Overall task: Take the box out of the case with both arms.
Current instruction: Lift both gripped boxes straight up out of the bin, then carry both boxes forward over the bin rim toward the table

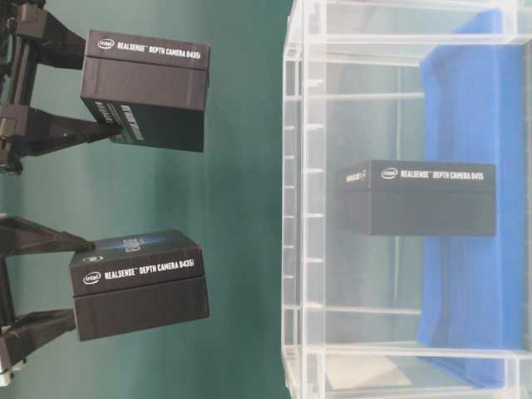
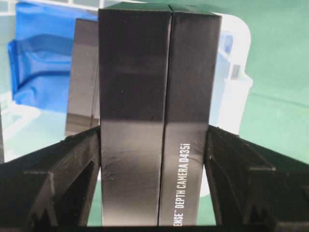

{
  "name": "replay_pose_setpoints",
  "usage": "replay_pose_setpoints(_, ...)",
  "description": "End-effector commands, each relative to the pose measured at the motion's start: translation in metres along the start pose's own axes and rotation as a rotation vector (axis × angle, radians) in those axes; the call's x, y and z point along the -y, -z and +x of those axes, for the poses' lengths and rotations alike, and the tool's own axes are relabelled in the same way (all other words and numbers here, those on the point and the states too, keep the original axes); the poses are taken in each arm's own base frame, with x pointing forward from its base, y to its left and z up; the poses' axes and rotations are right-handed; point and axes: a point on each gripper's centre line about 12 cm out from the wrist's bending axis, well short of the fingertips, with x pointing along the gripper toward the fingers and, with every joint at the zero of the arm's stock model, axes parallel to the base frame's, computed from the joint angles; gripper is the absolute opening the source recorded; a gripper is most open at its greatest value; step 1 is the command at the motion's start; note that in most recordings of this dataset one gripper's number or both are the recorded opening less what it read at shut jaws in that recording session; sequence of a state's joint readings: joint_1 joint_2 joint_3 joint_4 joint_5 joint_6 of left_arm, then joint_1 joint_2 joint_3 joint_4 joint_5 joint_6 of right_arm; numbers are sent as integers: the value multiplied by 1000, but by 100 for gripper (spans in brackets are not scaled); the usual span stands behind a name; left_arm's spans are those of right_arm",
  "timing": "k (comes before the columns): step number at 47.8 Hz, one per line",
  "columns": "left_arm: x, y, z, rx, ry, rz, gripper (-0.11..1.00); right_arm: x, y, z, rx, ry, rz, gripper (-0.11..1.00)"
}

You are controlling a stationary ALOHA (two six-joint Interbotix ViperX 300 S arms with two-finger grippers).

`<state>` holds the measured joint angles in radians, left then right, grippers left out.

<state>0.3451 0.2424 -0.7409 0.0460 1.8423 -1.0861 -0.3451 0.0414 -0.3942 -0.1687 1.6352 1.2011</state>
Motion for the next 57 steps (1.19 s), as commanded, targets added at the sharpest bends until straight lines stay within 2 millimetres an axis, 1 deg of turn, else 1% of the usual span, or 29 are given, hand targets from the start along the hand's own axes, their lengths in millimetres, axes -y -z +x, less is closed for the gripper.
replay_pose_setpoints(1,-6,2,-18,24,40,-4,63,2,-2,-18,22,-50,7,65)
replay_pose_setpoints(43,-5,4,-17,23,40,-9,63,1,0,-18,18,-46,0,65)
replay_pose_setpoints(51,1,16,-17,17,42,5,63,-1,5,-20,15,-52,-13,65)
replay_pose_setpoints(57,5,29,-17,4,39,0,63,-6,17,-21,7,-59,-35,65)
